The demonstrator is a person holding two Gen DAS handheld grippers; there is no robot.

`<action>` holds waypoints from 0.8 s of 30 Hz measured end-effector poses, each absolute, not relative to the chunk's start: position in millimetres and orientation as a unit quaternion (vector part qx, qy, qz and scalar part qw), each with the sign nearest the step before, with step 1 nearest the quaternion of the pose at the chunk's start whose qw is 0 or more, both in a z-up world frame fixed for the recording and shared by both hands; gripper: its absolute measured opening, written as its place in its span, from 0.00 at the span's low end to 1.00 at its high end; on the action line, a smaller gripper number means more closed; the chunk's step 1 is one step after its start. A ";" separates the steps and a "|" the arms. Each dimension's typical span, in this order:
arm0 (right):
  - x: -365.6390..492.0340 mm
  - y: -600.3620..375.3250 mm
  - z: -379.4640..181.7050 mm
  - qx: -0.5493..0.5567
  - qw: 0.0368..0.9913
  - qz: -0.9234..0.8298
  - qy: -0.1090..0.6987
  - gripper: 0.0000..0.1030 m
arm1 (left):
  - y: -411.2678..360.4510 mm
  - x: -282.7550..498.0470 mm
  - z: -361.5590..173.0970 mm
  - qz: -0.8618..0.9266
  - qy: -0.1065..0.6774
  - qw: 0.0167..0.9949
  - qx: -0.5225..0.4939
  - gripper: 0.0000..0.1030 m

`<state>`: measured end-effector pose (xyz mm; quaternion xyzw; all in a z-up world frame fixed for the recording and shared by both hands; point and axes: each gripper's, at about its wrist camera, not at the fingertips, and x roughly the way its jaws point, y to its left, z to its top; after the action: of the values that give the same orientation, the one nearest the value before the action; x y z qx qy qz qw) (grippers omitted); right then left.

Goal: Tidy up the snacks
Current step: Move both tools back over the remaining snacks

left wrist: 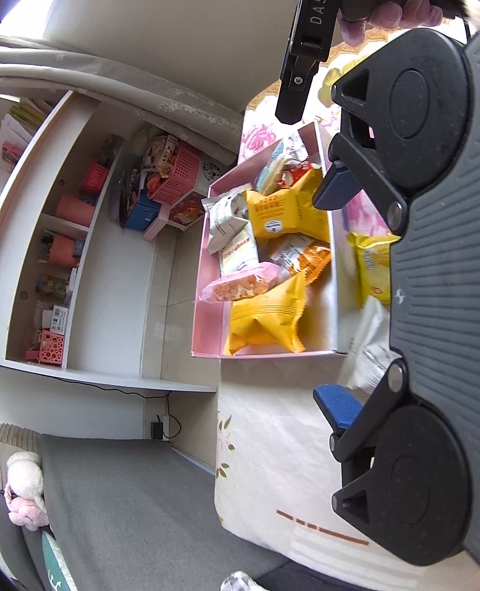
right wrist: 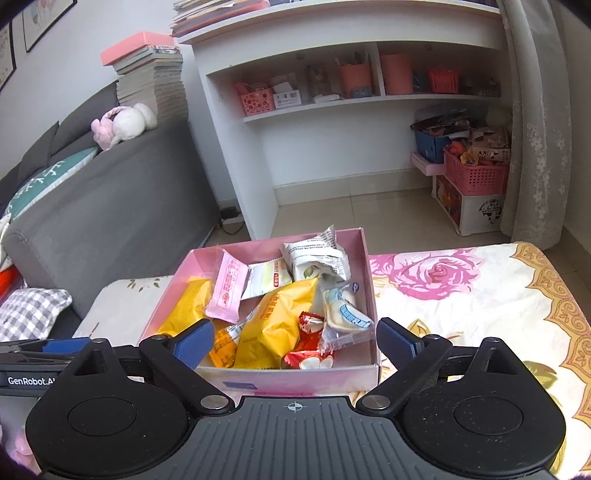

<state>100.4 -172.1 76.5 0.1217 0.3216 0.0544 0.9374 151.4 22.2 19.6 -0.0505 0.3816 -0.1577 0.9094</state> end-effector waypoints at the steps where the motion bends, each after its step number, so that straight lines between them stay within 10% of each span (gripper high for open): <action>1: 95.8 -171.3 76.9 0.121 0.937 0.055 0.322 0.95 | 23.4 146.8 19.9 -0.156 0.385 0.909 -0.050 0.99; 24: 12.3 -175.7 46.8 0.074 0.949 0.055 0.302 0.96 | 34.0 78.7 -20.8 -0.194 0.402 0.895 0.020 0.99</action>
<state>12.3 -175.7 46.8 0.0744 0.3025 0.0553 0.9486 78.7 34.0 -20.8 0.0203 0.4020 -0.1944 0.8945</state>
